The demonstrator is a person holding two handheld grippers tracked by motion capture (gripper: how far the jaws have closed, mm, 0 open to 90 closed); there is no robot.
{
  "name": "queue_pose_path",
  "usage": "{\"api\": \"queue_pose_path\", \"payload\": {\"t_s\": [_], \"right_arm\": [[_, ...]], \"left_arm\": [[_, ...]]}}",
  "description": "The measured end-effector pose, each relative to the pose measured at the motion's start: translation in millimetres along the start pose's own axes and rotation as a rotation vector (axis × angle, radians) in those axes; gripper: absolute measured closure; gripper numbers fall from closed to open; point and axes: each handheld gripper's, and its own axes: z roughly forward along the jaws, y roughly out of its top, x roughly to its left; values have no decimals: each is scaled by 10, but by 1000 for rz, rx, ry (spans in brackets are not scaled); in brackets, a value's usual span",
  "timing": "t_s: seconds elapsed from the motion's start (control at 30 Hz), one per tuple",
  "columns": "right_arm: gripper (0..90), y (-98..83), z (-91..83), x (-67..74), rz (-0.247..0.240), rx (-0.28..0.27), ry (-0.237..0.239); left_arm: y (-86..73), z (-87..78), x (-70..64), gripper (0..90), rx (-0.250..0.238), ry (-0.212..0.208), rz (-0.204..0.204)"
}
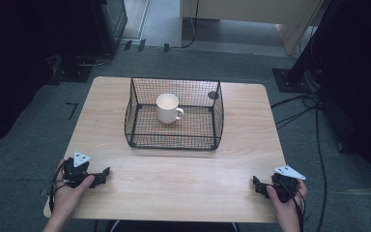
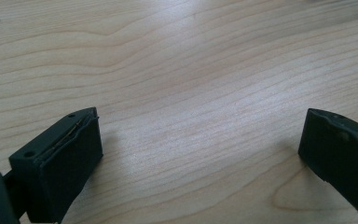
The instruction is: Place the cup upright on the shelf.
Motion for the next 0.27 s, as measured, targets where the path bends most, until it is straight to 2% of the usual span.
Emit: {"api": "queue_pose_path", "payload": {"t_s": [0.1,0.27], "right_arm": [[0,0,0,0,1,0,0],[0,0,0,0,1,0,0]], "left_arm": [[-1,0,0,0,0,0,0],[12,11,-36,0,0,25,-27]]}}
